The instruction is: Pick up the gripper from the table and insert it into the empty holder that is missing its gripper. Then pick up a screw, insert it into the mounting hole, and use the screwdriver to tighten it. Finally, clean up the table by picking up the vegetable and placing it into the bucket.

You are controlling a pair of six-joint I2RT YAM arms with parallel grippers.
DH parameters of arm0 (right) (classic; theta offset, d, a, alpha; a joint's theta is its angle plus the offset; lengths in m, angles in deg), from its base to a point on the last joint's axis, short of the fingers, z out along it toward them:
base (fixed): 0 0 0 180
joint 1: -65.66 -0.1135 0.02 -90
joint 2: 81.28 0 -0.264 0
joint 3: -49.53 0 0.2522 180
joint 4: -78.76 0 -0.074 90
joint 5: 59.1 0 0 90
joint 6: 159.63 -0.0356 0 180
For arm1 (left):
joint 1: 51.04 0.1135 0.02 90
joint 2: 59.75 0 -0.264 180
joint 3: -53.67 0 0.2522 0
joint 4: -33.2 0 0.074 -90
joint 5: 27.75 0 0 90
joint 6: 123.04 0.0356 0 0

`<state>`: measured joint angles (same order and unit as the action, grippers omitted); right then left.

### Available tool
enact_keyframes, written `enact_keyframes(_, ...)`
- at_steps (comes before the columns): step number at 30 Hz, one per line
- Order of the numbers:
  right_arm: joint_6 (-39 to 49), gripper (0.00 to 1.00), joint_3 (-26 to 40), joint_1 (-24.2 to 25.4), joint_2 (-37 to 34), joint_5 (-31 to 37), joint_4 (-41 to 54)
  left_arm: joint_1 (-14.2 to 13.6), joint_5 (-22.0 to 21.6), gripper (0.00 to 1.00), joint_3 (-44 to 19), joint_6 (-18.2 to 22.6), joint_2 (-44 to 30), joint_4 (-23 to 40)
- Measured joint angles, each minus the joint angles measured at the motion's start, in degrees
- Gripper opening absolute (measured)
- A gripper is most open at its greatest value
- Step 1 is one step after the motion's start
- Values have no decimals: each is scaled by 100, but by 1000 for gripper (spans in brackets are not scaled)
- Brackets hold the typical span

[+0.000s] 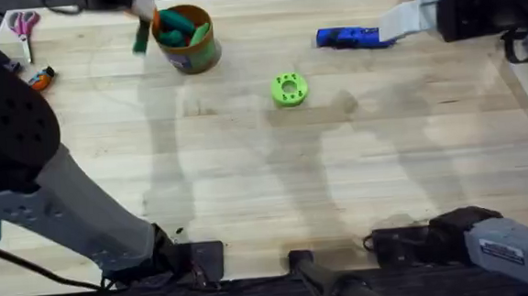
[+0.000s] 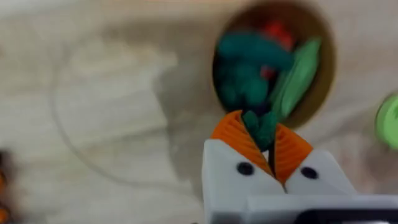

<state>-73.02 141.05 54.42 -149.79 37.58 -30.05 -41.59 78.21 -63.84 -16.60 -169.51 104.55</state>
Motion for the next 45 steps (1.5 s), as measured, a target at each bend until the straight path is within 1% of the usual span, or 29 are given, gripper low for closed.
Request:
enact_keyframes(4,2,990,0,0,0,0,0,-2,188,28,-66,-255,25,-628)
enact_keyframes(9,2,990,0,0,0,0,0,-93,426,28,-66,-506,-103,-1063)
enact_keyframes(13,2,991,0,0,0,0,0,-354,524,28,-66,-600,-317,-1182)
enact_keyframes(17,2,990,0,0,0,0,0,-670,496,28,-66,-643,-641,-1203)
enact_keyframes(20,2,991,0,0,0,0,0,-809,469,32,-64,-660,-807,-1196)
enact_keyframes(21,2,991,0,0,0,0,0,-828,458,61,-64,-661,-834,-1198)
enact_keyframes(24,2,990,0,0,0,0,0,-818,428,222,-64,-707,-846,-1198)
enact_keyframes(27,2,990,0,0,0,0,0,-785,399,361,-64,-720,-846,-1188)
enact_keyframes(32,2,990,0,0,0,0,0,-754,387,527,-65,-746,-846,-1065)
enact_keyframes(33,2,990,0,0,0,0,0,-754,375,576,-109,-748,-833,-880)
enact_keyframes(38,2,990,0,0,0,0,0,-743,372,605,-260,-746,-577,-458)
enact_keyframes(42,2,989,0,0,0,0,0,-672,372,640,-391,-671,10,120)
enact_keyframes(43,2,990,0,0,0,0,4,-568,328,677,-465,-572,548,669)
enact_keyframes(45,4,990,0,0,0,0,21,-500,242,758,-496,-506,904,1048)
